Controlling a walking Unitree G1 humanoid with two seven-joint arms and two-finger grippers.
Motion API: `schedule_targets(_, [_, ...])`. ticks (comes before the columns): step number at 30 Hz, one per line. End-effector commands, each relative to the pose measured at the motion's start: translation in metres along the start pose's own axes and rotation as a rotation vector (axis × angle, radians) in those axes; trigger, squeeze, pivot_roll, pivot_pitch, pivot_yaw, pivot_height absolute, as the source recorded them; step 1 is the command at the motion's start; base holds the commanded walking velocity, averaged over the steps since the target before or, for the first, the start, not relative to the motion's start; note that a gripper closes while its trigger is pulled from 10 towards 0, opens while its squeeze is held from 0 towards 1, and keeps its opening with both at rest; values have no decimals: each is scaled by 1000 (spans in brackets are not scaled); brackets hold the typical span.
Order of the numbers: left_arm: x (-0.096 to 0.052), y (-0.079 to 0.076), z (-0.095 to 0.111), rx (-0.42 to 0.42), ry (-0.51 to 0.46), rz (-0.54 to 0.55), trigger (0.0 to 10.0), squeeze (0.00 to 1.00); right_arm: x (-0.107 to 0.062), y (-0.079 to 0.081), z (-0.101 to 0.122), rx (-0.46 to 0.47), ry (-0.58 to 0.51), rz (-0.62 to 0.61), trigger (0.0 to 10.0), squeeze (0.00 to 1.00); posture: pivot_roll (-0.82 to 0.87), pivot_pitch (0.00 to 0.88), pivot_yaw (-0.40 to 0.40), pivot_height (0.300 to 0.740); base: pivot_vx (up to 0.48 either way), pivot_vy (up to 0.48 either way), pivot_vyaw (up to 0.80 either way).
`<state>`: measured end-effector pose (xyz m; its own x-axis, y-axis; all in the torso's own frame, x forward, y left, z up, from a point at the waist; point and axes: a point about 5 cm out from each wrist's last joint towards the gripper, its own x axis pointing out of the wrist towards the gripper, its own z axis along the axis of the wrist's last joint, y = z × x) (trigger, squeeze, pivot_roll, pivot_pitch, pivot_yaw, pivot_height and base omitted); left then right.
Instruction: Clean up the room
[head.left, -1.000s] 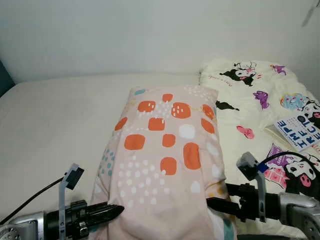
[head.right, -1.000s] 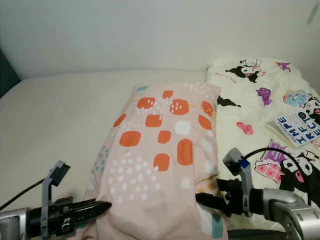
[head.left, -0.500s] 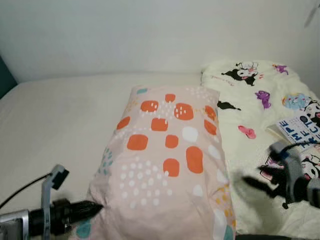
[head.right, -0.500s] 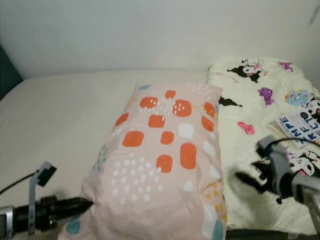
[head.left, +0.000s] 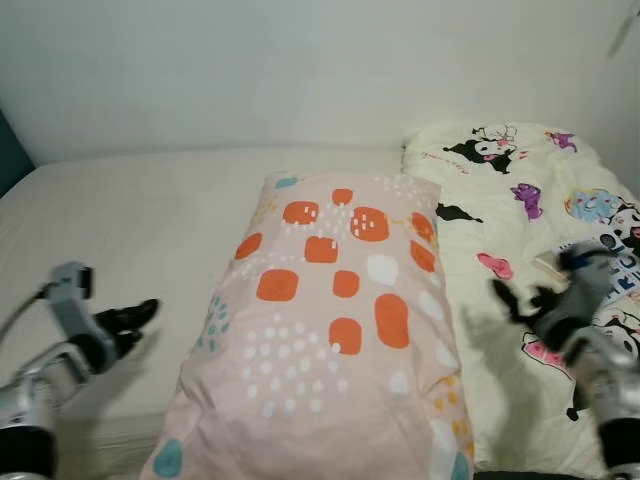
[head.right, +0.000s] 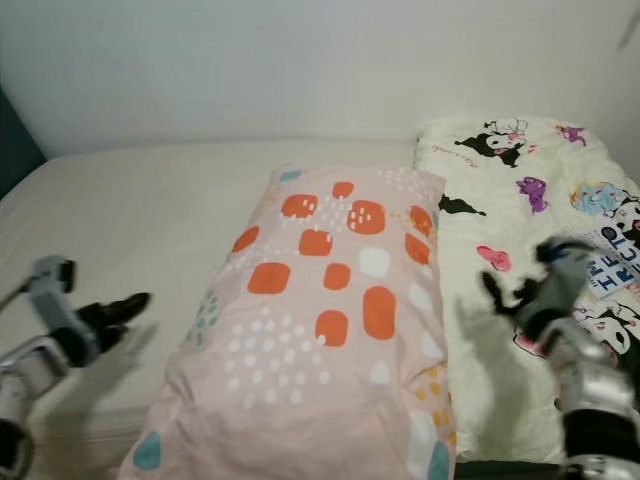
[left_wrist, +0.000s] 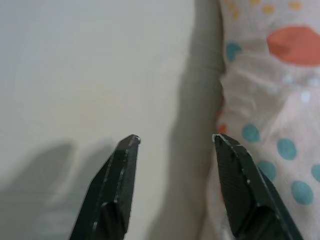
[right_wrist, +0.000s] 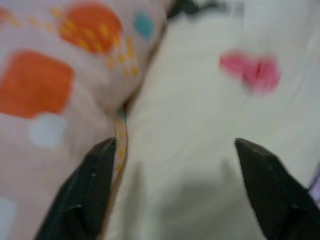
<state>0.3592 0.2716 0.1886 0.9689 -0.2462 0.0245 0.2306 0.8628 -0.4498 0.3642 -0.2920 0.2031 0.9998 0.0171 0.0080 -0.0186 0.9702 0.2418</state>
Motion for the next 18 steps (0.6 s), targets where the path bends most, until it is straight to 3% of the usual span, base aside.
schedule_targets(1, [1,2,-12,-52,31,-11,10000,1000,1,-2,-8,51,-6,-15,10000,1000,21,351,17,567,0,0,0])
schedule_targets(4, [12,-15,-31,-94,95,-134,10000,1000,9,18,-35,194,29,52,10000,1000,29,357,18,567,0,0,0])
schedule_targets(7, [18,-23,-38,-137,115,-187,10000,1000,13,31,-46,269,49,95,10000,1000,33,364,16,567,0,0,0])
schedule_targets(11, [26,-32,-33,-225,78,-255,10000,1000,19,44,-48,294,47,153,10000,1000,39,374,13,567,0,0,0])
schedule_targets(18, [30,-41,-31,-317,55,-338,10000,1000,22,48,-47,304,35,190,10000,1000,40,374,2,567,0,0,0])
